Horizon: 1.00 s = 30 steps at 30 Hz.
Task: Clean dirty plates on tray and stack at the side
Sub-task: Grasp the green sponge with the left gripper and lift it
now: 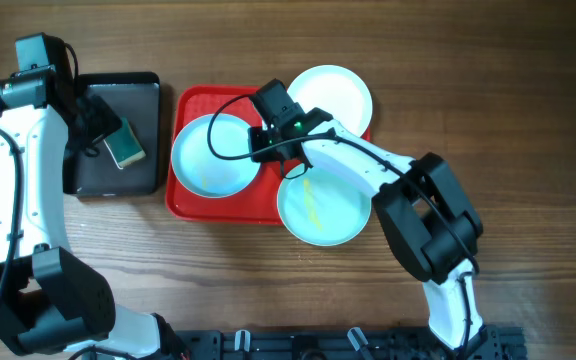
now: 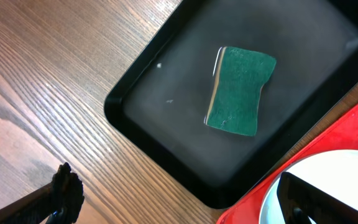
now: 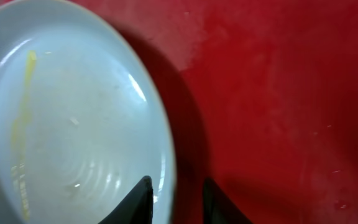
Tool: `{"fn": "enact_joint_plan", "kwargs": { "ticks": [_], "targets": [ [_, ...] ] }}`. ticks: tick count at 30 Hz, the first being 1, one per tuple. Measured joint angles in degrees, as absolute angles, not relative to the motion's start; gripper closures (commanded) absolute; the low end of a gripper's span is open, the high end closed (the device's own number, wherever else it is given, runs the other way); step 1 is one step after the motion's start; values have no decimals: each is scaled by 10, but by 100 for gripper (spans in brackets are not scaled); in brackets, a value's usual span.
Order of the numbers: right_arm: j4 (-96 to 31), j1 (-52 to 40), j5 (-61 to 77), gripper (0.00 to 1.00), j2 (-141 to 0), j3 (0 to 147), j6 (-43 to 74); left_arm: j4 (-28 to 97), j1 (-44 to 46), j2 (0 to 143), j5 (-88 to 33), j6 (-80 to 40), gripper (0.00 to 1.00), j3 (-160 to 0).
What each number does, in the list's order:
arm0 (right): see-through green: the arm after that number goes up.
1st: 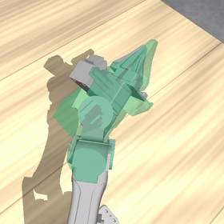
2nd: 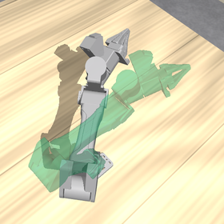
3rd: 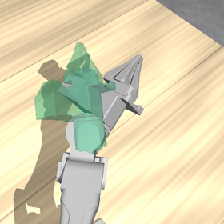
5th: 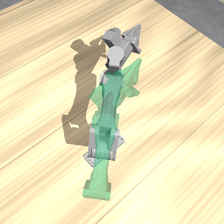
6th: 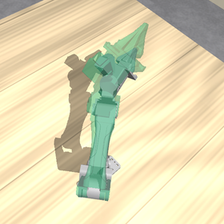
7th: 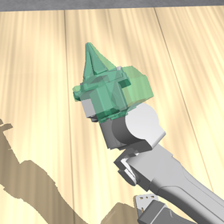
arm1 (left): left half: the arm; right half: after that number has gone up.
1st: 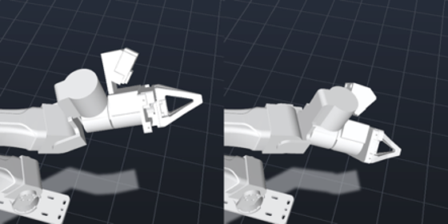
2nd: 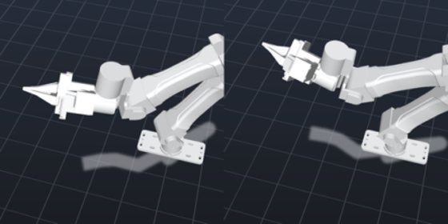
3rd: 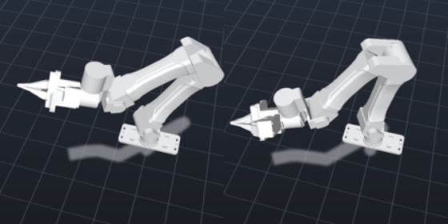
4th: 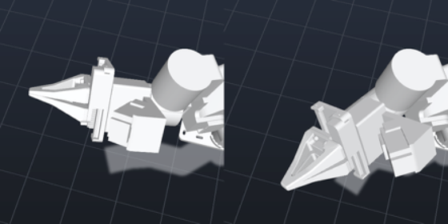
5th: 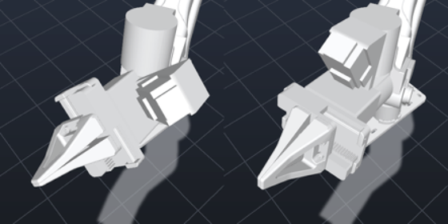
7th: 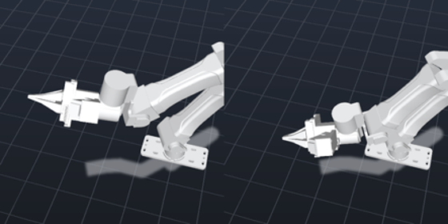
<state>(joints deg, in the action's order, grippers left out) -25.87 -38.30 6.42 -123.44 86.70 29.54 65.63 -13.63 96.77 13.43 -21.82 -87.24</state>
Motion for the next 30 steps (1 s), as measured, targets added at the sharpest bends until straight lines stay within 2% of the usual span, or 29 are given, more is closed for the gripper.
{"fn": "enact_joint_plan", "kwargs": {
  "ticks": [4,16,20,30],
  "targets": [
    [-255,-383,41,75,-1238,867,294,656,-136,968,134,-220,3,-872],
    [-232,-385,43,87,-1249,867,289,663,-136,968,134,-227,2,-872],
    [-232,-389,47,96,-1254,868,289,659,-136,968,134,-235,2,-872],
    [-231,-390,51,96,-1255,869,302,608,-136,972,134,-254,3,-872]
  ]
}}
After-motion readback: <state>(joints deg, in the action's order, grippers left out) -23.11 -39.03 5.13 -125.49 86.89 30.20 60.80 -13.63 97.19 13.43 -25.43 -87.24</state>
